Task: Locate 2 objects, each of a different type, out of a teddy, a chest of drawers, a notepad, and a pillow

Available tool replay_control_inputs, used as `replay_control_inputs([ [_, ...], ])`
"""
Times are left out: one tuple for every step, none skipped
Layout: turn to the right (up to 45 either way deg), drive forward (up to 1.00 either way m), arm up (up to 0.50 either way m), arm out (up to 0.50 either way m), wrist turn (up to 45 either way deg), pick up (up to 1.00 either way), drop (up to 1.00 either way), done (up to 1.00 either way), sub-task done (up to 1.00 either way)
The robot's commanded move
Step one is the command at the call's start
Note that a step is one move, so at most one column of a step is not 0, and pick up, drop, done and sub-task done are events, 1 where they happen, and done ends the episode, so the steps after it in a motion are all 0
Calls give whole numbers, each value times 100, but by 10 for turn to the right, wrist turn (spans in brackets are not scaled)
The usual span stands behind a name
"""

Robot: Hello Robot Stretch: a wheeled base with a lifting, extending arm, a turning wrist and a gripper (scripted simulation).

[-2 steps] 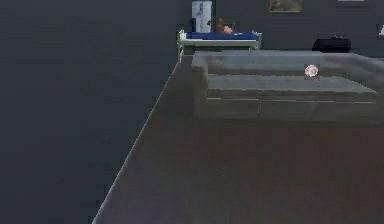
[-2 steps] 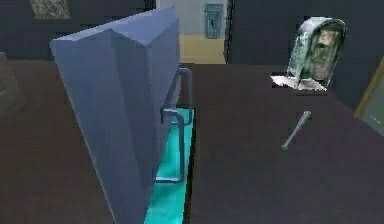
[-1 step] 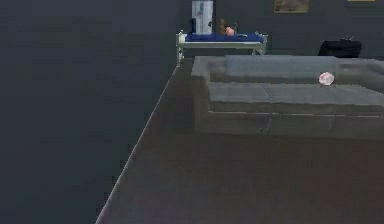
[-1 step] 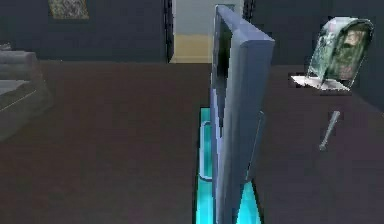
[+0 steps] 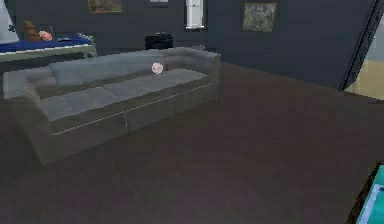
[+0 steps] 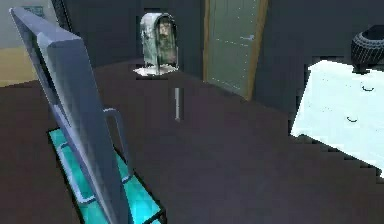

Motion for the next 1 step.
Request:
replay_control_inputs([
  [0,55,0,0,0,0,0,0,0],
])
